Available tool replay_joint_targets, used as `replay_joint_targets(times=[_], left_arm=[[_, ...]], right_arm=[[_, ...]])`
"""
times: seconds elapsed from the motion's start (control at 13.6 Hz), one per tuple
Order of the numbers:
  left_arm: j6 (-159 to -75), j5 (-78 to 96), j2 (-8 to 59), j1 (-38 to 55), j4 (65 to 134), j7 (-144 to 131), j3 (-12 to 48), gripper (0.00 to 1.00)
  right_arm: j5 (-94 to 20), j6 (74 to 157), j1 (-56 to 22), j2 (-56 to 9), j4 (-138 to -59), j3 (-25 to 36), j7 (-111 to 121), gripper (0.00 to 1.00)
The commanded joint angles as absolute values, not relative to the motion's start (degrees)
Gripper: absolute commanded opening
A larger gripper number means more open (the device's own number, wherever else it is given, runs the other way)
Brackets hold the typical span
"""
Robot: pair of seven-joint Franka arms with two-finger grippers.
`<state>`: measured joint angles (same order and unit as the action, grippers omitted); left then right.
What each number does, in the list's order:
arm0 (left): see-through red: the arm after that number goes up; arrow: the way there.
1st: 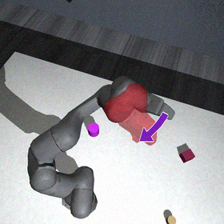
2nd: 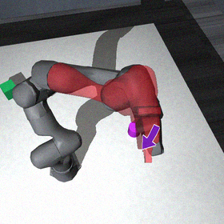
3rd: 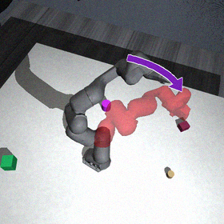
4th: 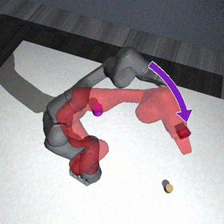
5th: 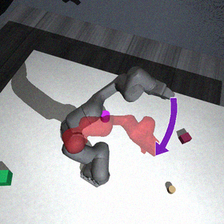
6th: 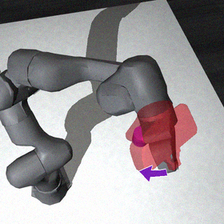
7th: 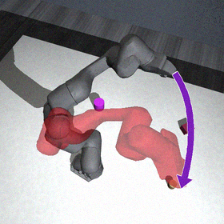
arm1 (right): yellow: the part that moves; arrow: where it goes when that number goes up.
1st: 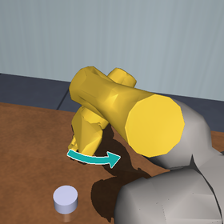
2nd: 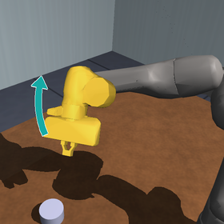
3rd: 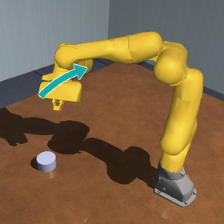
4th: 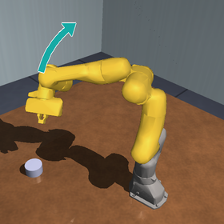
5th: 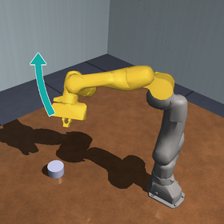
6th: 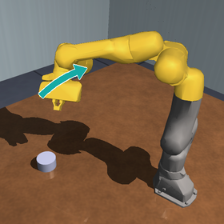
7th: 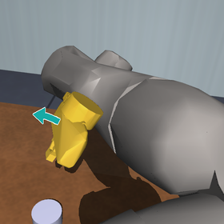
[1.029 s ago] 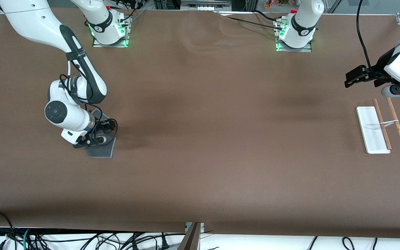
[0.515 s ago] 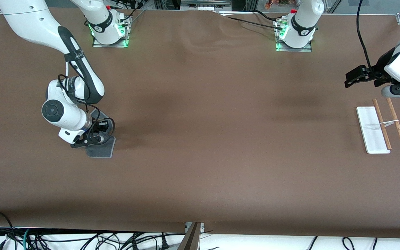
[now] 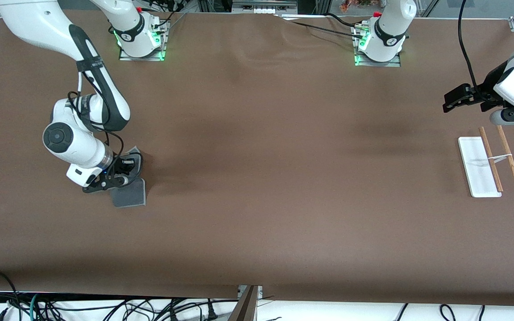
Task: Pass towel and hang on rack
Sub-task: 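Lift the towel with the right gripper while the left gripper reaches inward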
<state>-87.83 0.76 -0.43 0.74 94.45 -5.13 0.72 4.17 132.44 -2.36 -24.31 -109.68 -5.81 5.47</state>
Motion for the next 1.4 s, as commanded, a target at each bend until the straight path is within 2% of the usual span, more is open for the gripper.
replay_joint_targets(times=[0.0,0.22,0.51,0.66,0.88,1.1,1.32], left_arm=[[-86.84,1.67,-0.97,0.27,94.13,-4.75,0.44,1.00],[-86.75,1.84,-0.62,0.17,94.04,-4.92,0.26,1.00],[-85.35,3.50,0.08,0.18,94.04,-4.83,0.53,1.00],[-80.62,8.59,1.05,0.00,93.95,-4.57,0.09,1.00],[-77.43,15.00,4.20,-0.53,94.04,-4.48,0.17,1.00],[-77.52,27.03,11.05,-0.61,93.96,-4.39,0.18,1.00],[-80.58,40.92,18.26,-2.01,94.04,-4.40,0.00,1.00]], right_arm=[[3.34,123.26,-2.20,-22.94,-103.04,-10.09,1.52,0.00],[1.77,116.03,-2.20,-22.94,-95.56,-15.28,-6.83,0.00],[-1.76,115.66,-2.20,-22.94,-91.94,-22.30,-15.18,0.00],[-1.67,116.28,-3.50,-23.29,-90.88,-25.48,-21.50,0.00],[-1.76,119.86,-8.50,-23.91,-90.09,-26.10,-28.98,0.00],[-1.50,124.70,-13.78,-24.43,-89.65,-26.10,-39.61,0.00],[-1.32,127.00,-17.40,-28.03,-84.39,-25.93,-44.54,0.00]])
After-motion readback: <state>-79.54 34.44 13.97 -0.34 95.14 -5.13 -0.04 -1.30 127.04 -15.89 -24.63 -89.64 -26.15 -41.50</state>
